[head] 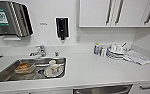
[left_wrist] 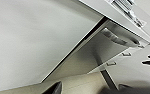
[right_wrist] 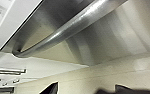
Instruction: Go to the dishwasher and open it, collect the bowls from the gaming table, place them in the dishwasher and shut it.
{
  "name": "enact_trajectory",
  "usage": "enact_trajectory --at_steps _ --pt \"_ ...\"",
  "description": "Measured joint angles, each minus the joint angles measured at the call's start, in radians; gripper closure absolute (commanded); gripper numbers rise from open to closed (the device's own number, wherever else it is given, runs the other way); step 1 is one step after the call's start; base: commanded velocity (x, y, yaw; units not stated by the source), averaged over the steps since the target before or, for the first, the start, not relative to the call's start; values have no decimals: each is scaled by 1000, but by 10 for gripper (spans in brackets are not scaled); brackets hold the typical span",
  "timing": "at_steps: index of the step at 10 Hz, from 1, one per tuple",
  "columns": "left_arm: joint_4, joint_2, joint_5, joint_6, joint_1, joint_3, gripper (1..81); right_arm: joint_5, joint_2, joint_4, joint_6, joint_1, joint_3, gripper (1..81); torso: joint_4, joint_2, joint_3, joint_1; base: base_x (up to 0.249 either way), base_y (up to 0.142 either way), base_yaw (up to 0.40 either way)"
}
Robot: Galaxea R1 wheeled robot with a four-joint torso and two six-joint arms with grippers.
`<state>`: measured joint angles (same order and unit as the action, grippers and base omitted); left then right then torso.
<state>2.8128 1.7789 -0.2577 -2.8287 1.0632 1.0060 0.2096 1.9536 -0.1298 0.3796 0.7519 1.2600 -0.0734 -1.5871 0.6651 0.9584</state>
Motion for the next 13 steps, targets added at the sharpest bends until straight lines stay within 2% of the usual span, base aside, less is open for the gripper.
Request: enact_trajectory --at_steps 2,4,6,8,11,13 --pt "0 0 1 0 3 3 10 39 -3 0 46 -44 -14 10 -1 -64 1 40 0 0 0" --pt "0 1 1 0 3 4 10 97 -13 0 72 -92 -18 10 -3 -113 33 71 0 0 0" --pt "0 10 1 0 3 5 10 113 -13 0 85 -98 -18 10 -3 -176 79 112 0 0 0" --pt "0 6 1 0 4 8 10 121 -17 0 92 -118 -24 10 -3 -227 92 144 0 0 0" --pt "0 8 2 0 5 10 10 134 -31 0 136 -223 -59 10 -3 -258 94 163 0 0 0" --pt "0 8 1 0 5 10 10 179 -47 0 179 -314 -84 10 -3 -258 94 163 0 0 0"
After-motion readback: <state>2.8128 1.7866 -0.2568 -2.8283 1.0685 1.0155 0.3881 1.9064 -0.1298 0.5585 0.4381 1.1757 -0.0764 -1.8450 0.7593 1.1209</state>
